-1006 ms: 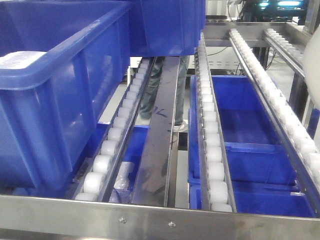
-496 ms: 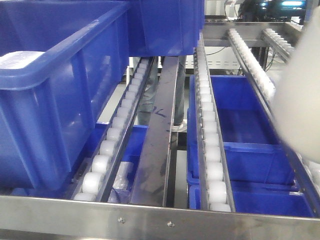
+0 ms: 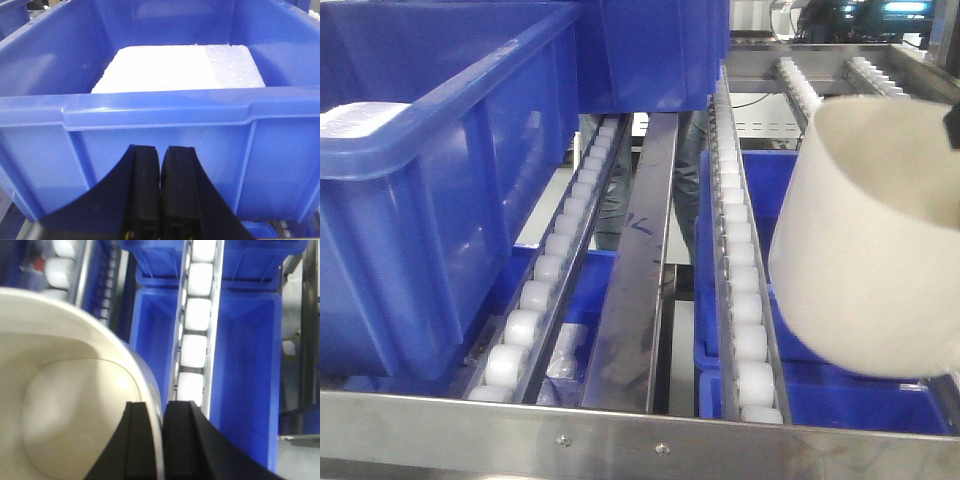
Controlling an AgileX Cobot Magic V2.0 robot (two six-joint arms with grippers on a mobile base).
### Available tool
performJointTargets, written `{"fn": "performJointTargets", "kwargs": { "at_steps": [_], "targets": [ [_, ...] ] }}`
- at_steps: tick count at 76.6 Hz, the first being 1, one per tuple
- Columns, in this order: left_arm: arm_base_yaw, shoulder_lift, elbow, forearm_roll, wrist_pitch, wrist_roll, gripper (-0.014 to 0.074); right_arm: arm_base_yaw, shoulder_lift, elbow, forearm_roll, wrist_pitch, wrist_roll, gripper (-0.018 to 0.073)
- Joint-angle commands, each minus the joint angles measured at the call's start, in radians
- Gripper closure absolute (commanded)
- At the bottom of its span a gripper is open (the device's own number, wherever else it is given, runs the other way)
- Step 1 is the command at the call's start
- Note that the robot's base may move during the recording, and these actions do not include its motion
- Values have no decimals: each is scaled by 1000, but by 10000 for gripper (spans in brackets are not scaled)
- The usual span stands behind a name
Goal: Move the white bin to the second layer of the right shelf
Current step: 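Lower the held white bin onto the roller shelf with the right gripper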
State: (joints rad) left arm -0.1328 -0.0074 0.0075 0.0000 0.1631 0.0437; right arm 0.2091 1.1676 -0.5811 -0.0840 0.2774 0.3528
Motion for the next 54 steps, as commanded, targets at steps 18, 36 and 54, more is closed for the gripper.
{"fn": "performJointTargets", "kwargs": {
  "at_steps": [18, 36, 54],
  "targets": [
    [-3, -14, 37, 0, -86, -5, 512, -3, 67, -38, -17, -91, 32, 528],
    [-3, -14, 37, 0, -86, -5, 512, -3, 64, -38, -11, -94, 32, 295],
    [-3, -14, 37, 0, -86, -5, 512, -3, -22, -21, -12, -99, 15, 173]
  ]
}}
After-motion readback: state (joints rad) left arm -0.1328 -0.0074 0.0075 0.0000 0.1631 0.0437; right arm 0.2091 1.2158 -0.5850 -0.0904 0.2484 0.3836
